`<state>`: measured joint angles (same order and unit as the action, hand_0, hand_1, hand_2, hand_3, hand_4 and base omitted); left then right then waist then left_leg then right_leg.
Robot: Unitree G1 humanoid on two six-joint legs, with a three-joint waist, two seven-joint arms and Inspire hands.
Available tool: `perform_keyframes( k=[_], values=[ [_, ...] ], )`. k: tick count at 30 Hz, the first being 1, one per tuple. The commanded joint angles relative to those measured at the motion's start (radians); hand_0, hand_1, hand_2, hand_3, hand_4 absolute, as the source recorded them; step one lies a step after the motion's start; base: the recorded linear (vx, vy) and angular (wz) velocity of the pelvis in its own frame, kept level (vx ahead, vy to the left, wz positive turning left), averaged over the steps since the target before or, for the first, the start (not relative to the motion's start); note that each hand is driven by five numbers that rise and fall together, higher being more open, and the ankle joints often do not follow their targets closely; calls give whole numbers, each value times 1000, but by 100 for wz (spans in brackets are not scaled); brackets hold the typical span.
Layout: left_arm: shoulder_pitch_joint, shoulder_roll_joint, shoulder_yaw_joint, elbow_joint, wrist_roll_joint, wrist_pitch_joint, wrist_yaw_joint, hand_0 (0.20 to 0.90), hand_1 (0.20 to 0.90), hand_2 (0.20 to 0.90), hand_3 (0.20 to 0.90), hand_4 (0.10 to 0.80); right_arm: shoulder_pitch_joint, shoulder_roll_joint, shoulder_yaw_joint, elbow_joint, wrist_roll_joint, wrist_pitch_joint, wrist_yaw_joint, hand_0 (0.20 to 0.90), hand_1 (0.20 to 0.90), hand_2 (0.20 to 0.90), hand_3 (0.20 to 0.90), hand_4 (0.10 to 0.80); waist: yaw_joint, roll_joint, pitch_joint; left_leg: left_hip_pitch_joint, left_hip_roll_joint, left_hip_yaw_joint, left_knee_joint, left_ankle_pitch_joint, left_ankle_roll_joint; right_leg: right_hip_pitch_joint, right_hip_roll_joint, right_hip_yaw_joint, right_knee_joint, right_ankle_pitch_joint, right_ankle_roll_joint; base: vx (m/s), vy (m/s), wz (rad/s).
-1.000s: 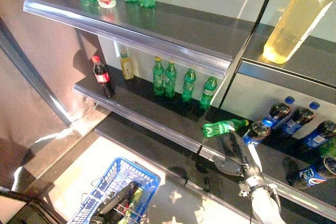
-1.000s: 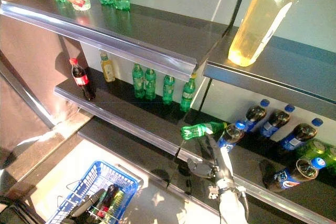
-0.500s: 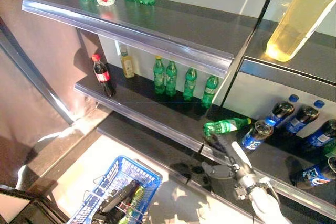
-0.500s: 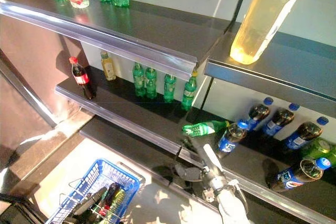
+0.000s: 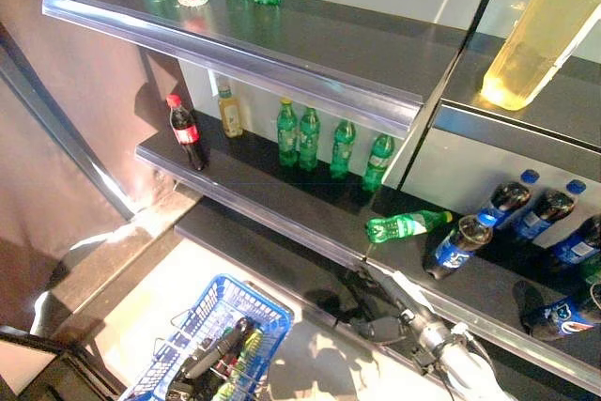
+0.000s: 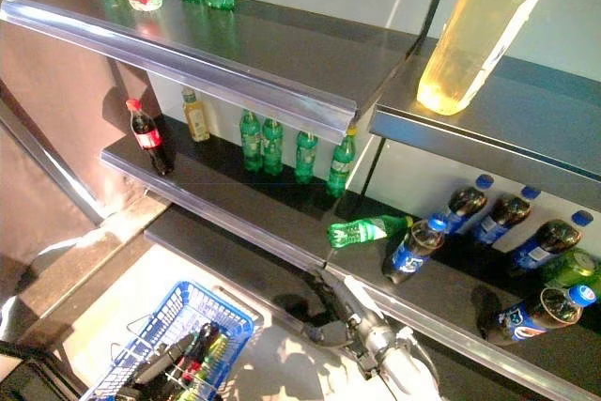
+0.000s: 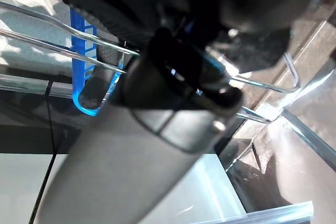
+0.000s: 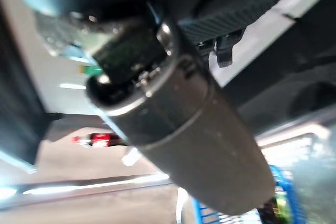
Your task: Pick up the drink and place into the basket.
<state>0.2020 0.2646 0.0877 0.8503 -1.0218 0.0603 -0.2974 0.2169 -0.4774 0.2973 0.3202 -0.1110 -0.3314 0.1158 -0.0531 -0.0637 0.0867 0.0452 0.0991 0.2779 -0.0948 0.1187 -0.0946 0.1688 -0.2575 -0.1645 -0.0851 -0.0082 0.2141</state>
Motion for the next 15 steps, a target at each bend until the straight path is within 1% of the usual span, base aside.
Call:
perform_keyframes(
  k=[1,2,4,7,9,10,12,13,15],
  values=[
    [-140,64,15,-160,-83,-134,-163,300,300,300,200,100,-48,-15,-8,8,22,-28,27,900,900,900,900,800,50,48,-25,83,-45,-67,8,-146,35,-51,61,-77,31,48,-42,16,4,3],
    [-140,64,16,-159,-82,-134,-164,300,300,300,200,100,-47,-14,-8,13,18,-30,26,900,900,900,900,800,49,49,-24,83,-44,-67,8,-146,35,-51,61,-78,31,48,-42,0,0,0],
    [-141,65,15,-144,-78,-138,-165,300,300,300,200,100,-39,2,-8,103,3,-23,33,900,900,900,900,800,49,48,-25,86,-44,-65,8,-146,34,-48,61,-80,32,47,-43,0,0,0],
    [-142,65,14,-135,-73,-139,-166,300,300,300,200,100,-40,11,-10,150,2,-10,39,900,900,900,900,800,49,48,-25,87,-44,-64,8,-146,34,-47,61,-83,32,48,-44,0,0,0],
    [-145,63,15,-117,-66,-141,-169,300,300,300,200,100,-46,34,-16,244,-18,-11,46,900,900,900,900,800,51,49,-26,89,-43,-63,8,-145,34,-45,62,-84,33,47,-47,0,0,0],
    [-145,64,15,-116,-65,-140,-170,300,300,300,200,100,-47,36,-17,251,-20,-9,47,900,900,900,900,800,51,49,-25,90,-43,-63,8,-145,34,-45,62,-85,33,46,-47,16,1,7],
    [-149,65,21,-98,-58,-140,-175,300,300,300,200,100,-52,49,-25,323,-38,6,59,900,900,900,900,800,51,50,-26,91,-43,-61,8,-146,34,-44,63,-85,34,45,-48,8,2,9],
    [-150,65,21,-96,-57,-140,-175,300,300,300,200,100,-52,50,-26,328,-37,13,59,900,900,900,900,800,51,50,-26,92,-43,-60,8,-146,34,-44,63,-86,34,45,-49,11,0,4],
    [-153,62,26,-86,-48,-140,-172,300,300,300,200,100,-58,67,-38,393,-57,43,55,900,900,900,900,800,51,51,-27,93,-44,-59,8,-146,34,-43,65,-84,35,44,-50,0,0,0]
  ],
)
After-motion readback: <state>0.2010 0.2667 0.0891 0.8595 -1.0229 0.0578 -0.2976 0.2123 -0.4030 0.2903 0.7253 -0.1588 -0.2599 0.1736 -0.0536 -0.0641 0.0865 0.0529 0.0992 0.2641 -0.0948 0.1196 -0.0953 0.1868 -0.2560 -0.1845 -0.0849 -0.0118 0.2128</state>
